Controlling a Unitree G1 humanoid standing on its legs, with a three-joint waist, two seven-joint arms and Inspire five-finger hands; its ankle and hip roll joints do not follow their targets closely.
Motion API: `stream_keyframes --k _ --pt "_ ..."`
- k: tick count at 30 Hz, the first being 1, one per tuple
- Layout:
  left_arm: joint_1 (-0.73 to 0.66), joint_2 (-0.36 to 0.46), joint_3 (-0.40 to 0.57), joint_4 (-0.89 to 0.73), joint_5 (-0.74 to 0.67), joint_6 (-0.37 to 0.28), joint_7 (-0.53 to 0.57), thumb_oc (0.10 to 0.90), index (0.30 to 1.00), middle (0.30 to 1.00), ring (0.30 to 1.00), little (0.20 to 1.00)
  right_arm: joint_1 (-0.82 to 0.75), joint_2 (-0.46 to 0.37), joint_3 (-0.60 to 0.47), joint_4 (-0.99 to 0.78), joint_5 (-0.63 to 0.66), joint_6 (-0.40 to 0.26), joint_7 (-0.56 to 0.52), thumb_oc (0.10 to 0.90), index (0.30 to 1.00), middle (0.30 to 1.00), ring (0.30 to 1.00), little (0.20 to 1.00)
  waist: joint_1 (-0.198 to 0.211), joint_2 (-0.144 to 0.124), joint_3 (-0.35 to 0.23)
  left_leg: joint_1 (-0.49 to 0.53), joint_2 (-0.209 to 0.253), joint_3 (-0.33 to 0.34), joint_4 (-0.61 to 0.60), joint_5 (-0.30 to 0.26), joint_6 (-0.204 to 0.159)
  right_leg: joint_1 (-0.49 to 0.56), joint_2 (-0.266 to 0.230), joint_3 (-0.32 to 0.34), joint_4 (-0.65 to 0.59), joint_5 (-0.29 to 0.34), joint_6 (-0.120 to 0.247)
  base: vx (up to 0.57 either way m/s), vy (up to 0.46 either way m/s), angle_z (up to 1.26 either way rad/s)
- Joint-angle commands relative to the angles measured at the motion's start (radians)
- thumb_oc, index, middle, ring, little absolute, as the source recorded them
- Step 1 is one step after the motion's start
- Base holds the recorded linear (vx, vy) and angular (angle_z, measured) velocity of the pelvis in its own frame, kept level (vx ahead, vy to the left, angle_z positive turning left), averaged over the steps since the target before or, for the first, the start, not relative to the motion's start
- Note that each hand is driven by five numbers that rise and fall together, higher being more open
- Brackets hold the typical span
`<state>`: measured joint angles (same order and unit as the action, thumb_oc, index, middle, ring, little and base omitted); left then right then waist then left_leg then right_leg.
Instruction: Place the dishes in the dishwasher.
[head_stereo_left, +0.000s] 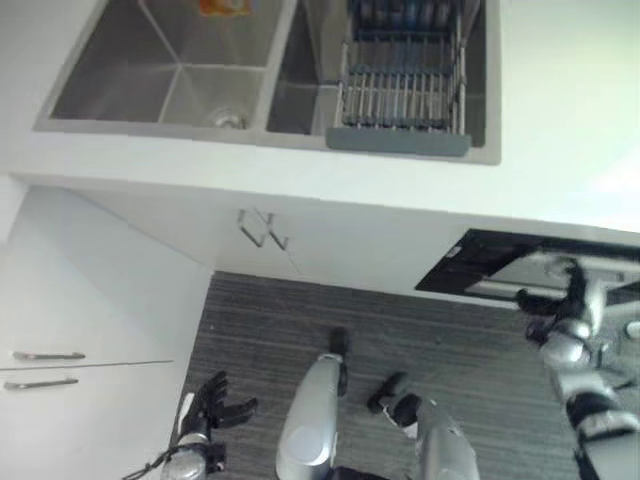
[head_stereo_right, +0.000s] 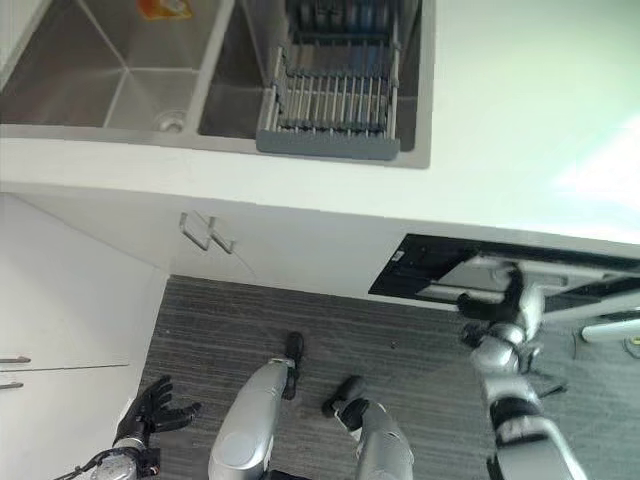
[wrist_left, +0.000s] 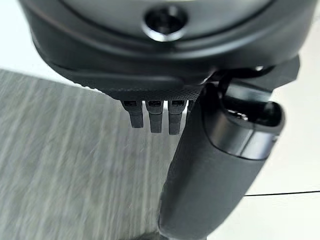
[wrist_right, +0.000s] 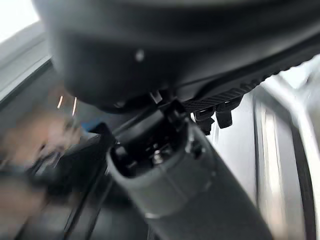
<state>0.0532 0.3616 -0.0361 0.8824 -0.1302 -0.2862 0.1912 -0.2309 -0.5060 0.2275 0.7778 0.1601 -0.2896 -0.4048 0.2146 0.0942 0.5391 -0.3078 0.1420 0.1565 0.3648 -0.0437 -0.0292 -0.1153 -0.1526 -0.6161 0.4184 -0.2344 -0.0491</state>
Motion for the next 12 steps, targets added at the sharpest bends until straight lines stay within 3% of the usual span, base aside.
stream_keyframes --k 1,5,6,7,12 --pt "0.082 0.069 -0.006 -0.093 0.012 -0.058 0.047 0.800 0.900 0.900 0.900 0.900 -0.066 -0.011 0.007 -0.019 -0.010 -0.079 0.032 0.800 0.900 0.900 0.900 0.900 0.037 0.017 -0.112 0.012 -0.003 -0.024 -0.065 0.007 -0.040 0.116 0.002 0.135 0.047 -0.112 0.027 0.04 0.140 0.07" --pt "0.102 0.031 0.032 -0.122 -0.200 -0.038 -0.181 0.800 0.900 0.900 0.900 0.900 0.112 0.036 -0.008 -0.013 -0.021 -0.047 0.102 0.800 0.900 0.900 0.900 0.900 -0.013 -0.002 -0.153 0.057 -0.021 -0.015 -0.065 -0.026 -0.032 0.161 0.017 0.159 -0.044 -0.070 0.050 0.00 0.128 0.05" --pt "0.111 -0.011 0.041 -0.151 -0.373 0.037 -0.381 0.800 0.900 0.900 0.900 0.900 0.196 0.071 -0.035 0.016 0.017 -0.041 0.131 0.800 0.900 0.900 0.900 0.900 -0.041 -0.015 -0.180 0.086 -0.035 -0.015 -0.065 -0.054 -0.021 0.177 0.026 0.177 -0.095 -0.041 0.067 -0.07 0.105 -0.25" --pt "0.107 -0.031 0.030 -0.148 -0.360 0.075 -0.445 0.800 0.900 0.900 0.900 0.900 0.230 0.096 -0.056 0.048 0.033 -0.044 0.150 0.800 0.900 0.900 0.900 0.900 -0.061 -0.024 -0.201 0.108 -0.043 -0.013 -0.065 -0.072 -0.014 0.180 0.027 0.190 -0.118 -0.020 0.079 -0.07 0.094 -0.33" --pt "0.063 -0.071 -0.043 -0.066 -0.333 0.156 -0.565 0.800 0.900 0.900 0.900 0.900 0.241 0.124 -0.059 0.144 0.032 -0.032 0.195 0.800 0.900 0.900 0.900 0.900 -0.105 -0.042 -0.244 0.166 -0.058 0.002 -0.065 -0.117 0.003 0.156 0.011 0.229 -0.118 0.002 0.105 -0.01 0.046 -0.28"
